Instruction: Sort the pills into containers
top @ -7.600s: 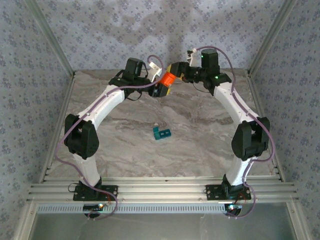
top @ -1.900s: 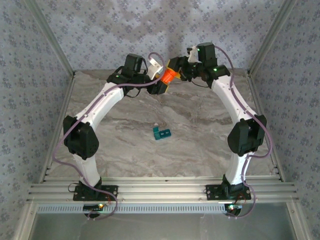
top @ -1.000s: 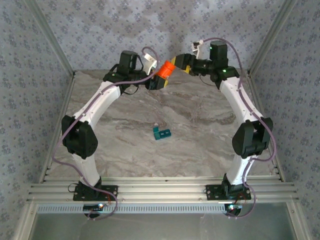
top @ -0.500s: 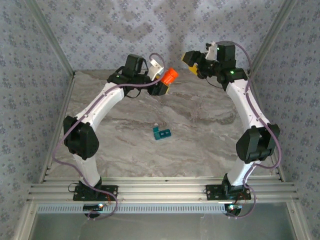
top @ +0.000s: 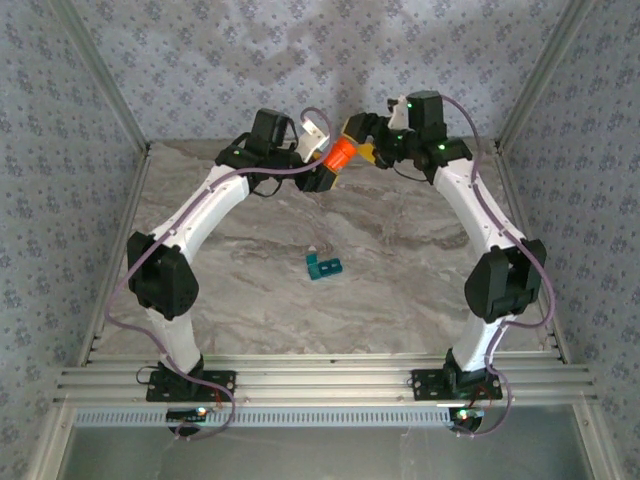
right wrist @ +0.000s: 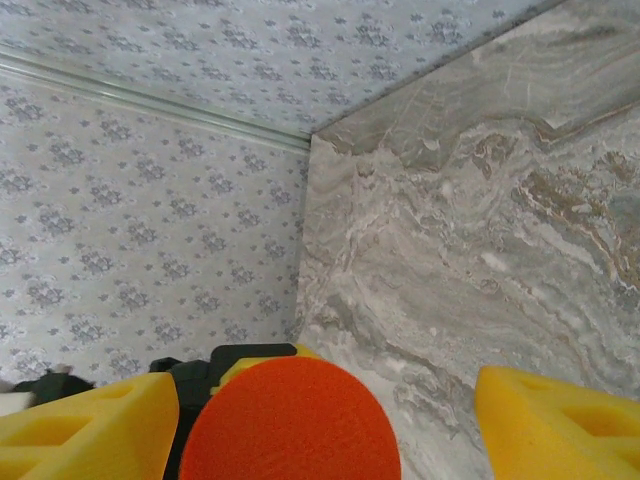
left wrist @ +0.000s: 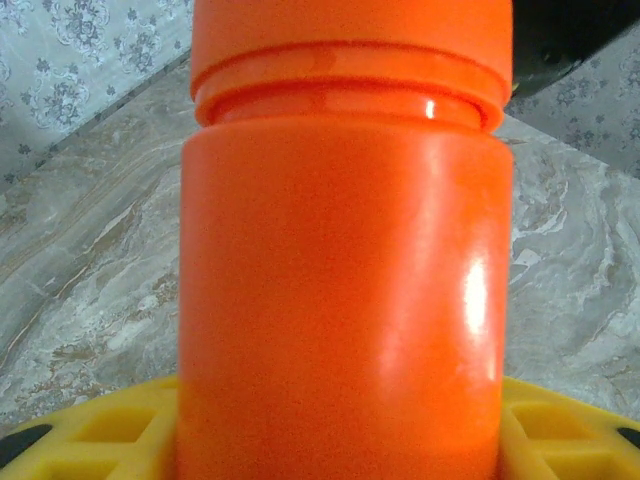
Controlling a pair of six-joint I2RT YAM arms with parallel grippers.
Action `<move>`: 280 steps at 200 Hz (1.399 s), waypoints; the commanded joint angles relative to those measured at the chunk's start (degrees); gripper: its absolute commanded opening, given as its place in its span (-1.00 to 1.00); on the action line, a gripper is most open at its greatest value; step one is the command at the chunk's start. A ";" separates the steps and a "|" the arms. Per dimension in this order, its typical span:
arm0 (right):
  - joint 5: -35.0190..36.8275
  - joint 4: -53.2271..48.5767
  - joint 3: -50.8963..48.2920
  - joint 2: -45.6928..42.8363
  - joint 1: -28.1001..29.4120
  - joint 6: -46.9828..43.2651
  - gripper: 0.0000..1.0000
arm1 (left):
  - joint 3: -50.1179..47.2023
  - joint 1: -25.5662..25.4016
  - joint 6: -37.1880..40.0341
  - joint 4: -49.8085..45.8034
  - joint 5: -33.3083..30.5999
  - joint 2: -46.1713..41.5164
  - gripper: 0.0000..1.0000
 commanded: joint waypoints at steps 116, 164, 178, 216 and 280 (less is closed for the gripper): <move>-2.50 -1.13 1.78 1.31 1.70 0.31 -0.05 | 3.20 -0.76 1.33 -0.05 0.25 0.44 -1.00; -3.82 1.17 0.62 0.56 1.13 -1.48 -0.30 | 3.54 -0.24 -0.37 1.08 1.45 0.71 -1.00; -3.38 2.01 0.12 0.02 0.41 -4.58 -0.33 | 3.41 0.43 -2.04 2.31 3.22 0.60 -1.00; -5.94 10.58 -2.75 -1.52 -2.96 -10.16 -0.42 | 2.22 2.18 -6.42 5.33 8.79 -0.43 -1.00; -9.41 11.97 -2.00 -1.69 -6.38 -17.27 -0.43 | -2.15 3.81 -10.23 9.50 13.54 -2.65 -1.00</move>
